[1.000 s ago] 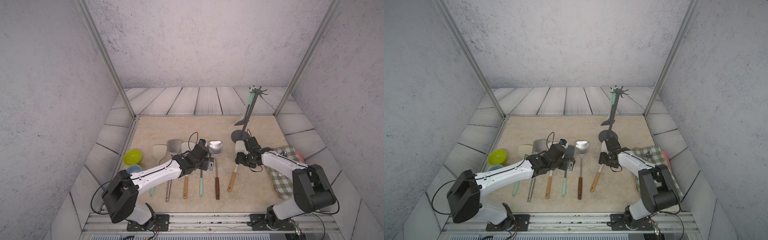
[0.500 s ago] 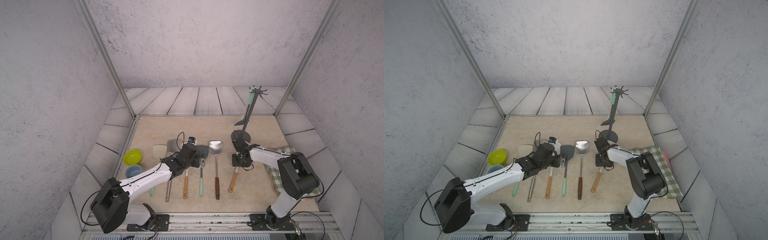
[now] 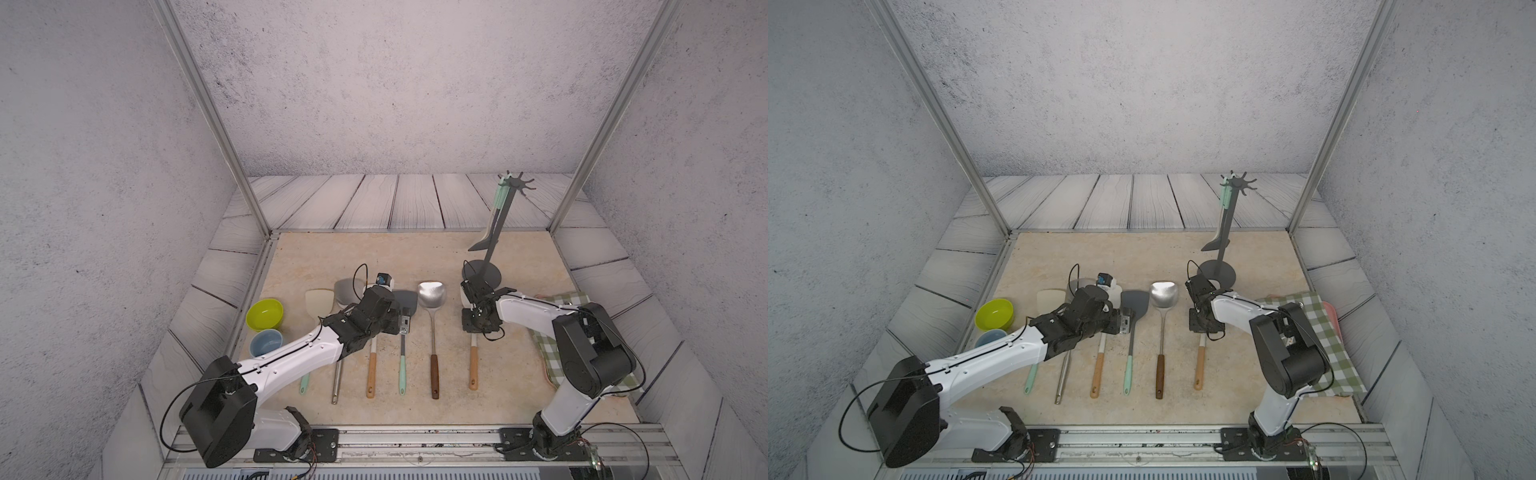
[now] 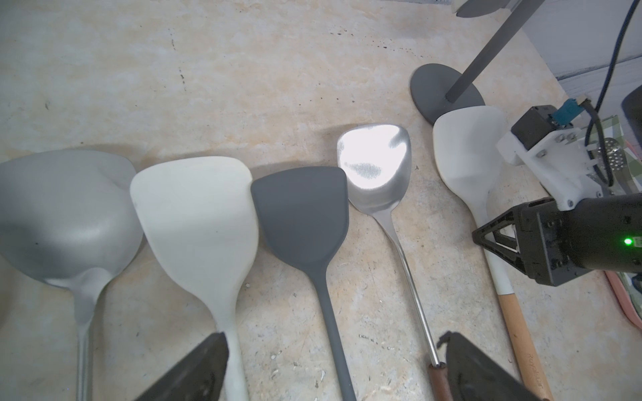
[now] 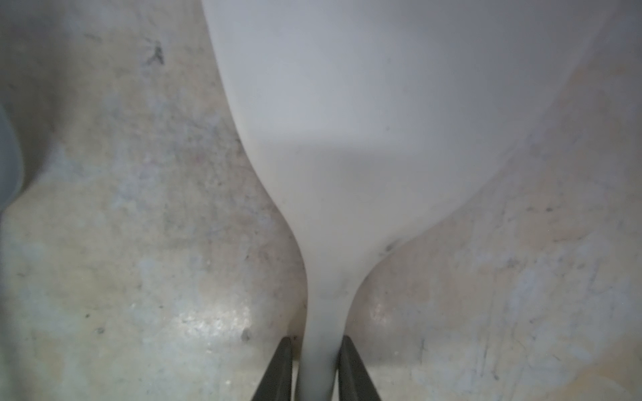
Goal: Take the spatula off the kitchen utensil rack
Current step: Place the spatula at the center of the board.
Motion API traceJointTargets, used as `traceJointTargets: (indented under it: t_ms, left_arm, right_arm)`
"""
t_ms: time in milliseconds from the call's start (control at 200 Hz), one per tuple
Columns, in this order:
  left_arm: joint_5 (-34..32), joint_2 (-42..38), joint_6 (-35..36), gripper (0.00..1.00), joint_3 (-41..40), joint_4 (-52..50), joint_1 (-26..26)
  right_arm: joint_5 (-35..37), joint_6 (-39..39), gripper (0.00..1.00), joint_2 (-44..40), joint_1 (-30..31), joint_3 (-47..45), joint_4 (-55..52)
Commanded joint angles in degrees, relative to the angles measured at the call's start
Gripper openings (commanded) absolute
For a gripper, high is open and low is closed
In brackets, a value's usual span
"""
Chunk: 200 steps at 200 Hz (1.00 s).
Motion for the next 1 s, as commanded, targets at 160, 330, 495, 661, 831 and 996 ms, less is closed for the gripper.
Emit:
traceJointTargets:
  t_ms: [160, 330, 495, 661, 831, 996]
  left_arm:
    - [0.7, -0.6, 0.3, 0.99, -0.5, 0.4, 0.3]
    - [0.8, -0.3, 0.3, 0.99, -0.5, 0.5, 0.3]
    - [0.8, -0.3, 0.3, 0.99, -0.5, 0.6, 0.3]
    - [0.9, -0.2, 0.2, 0.99, -0.5, 0.6, 0.3]
    - [0.9, -0.2, 0.2, 0.99, -0.5, 0.7, 0.3]
    - [1.0, -0.2, 0.3, 0.99, -0.6, 0.8, 0.3]
  right_arm:
    - [0.4, -0.9, 0.14, -0.7, 1.7, -0.2, -2.5]
    - [0.2, 0.5, 0.14, -0.4, 2.2, 0.3, -2.4]
    - [-1.3, 2.2, 0.14, -0.2, 2.7, 0.6, -1.5]
    - [-4.2, 3.9, 0.13, -0.1, 2.9, 0.4, 0.5]
    - [-7.0, 4.8, 0.13, 0.0, 3.1, 0.3, 2.1]
    - [-7.1, 4.9, 0.13, 0.4, 3.3, 0.5, 2.2]
